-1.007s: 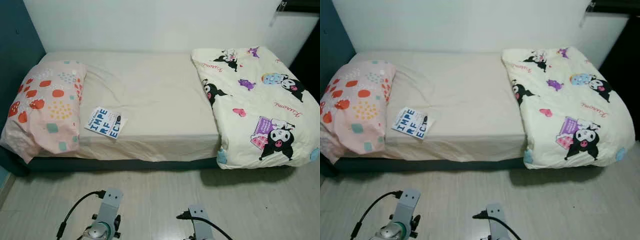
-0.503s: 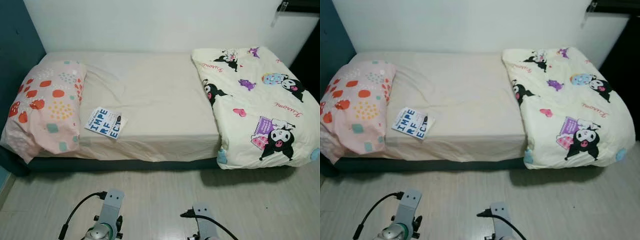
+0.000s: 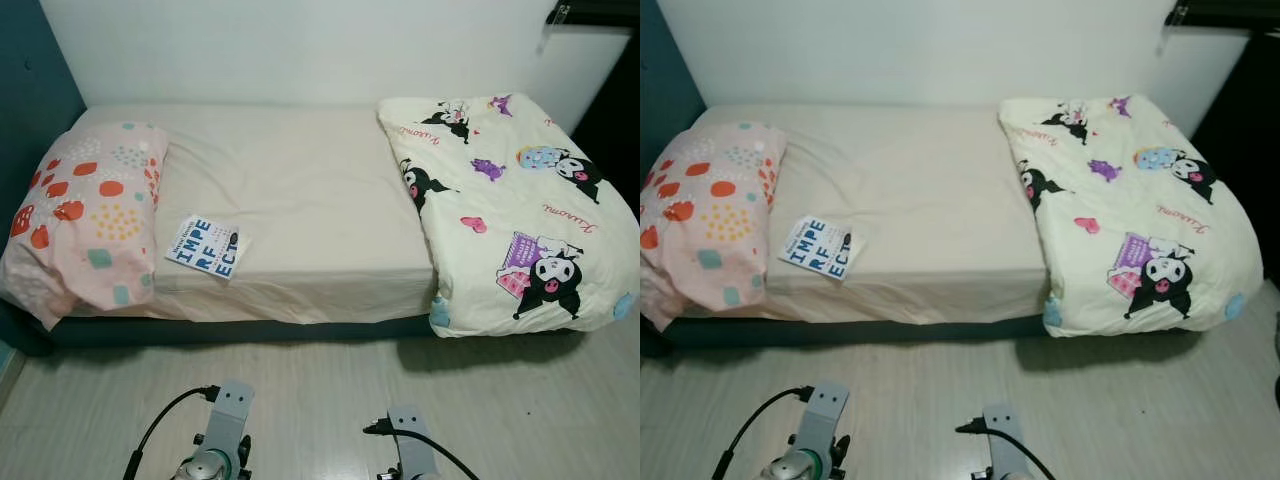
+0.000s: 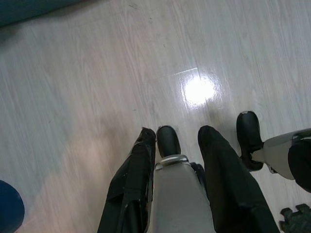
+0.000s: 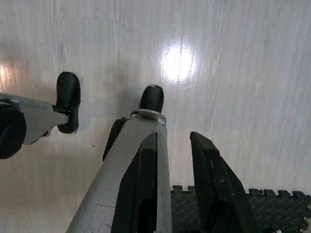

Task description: Clean up the room

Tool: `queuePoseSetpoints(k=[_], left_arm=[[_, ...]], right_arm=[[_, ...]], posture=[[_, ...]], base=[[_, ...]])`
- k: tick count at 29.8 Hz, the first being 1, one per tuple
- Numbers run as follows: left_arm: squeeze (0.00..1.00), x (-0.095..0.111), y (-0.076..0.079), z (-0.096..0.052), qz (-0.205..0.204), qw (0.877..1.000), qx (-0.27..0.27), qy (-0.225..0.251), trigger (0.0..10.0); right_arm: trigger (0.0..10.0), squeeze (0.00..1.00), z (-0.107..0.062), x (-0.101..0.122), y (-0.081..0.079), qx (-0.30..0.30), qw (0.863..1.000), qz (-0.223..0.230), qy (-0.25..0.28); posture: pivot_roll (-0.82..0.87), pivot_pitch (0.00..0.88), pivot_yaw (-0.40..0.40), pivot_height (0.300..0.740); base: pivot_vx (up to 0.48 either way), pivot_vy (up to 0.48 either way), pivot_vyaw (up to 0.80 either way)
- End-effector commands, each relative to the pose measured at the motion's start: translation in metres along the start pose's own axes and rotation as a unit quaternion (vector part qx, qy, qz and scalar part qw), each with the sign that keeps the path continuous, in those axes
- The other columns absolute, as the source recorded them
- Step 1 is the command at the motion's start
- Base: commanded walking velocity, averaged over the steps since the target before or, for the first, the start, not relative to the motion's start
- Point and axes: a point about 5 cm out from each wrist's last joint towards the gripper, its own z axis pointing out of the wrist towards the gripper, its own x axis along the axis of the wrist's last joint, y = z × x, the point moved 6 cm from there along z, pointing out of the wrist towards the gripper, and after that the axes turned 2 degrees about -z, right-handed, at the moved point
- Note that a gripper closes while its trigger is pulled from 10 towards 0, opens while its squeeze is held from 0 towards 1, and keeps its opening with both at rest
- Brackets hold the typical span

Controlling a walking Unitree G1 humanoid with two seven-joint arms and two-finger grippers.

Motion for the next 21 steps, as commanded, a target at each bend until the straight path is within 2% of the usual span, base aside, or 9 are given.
queuePoseSetpoints(k=[1, 8, 11, 21], left_arm=[[0.00, -0.008, -0.002, -0.001, 0.000, 1.000, 0.005, -0.011, 10.0], [0.00, -0.011, -0.009, -0.001, -0.006, 1.000, 0.012, -0.014, 10.0], [0.00, -0.015, -0.014, -0.002, -0.014, 1.000, 0.023, -0.016, 10.0], [0.00, -0.019, -0.011, -0.003, -0.002, 1.000, 0.013, -0.021, 10.0]], right_arm=[[10.0, 0.00, 0.000, -0.003, -0.003, 0.002, 1.000, -0.002, -0.004], [10.0, 0.00, 0.000, 0.001, -0.003, 0.004, 1.000, -0.007, 0.000], [10.0, 0.00, 0.000, -0.004, 0.003, -0.004, 1.000, 0.004, -0.005], [10.0, 0.00, 0.000, -0.012, 0.001, -0.002, 1.000, 0.005, -0.012]], posture=[[0.03, 0.000, 0.052, 0.740], [0.03, 0.000, 0.066, 0.740], [0.02, 0.000, 0.076, 0.740], [0.04, 0.000, 0.072, 0.740]], base=[[0.000, 0.000, 0.00], [0.000, 0.000, 0.00], [0.000, 0.000, 0.00], [0.000, 0.000, 0.00]])
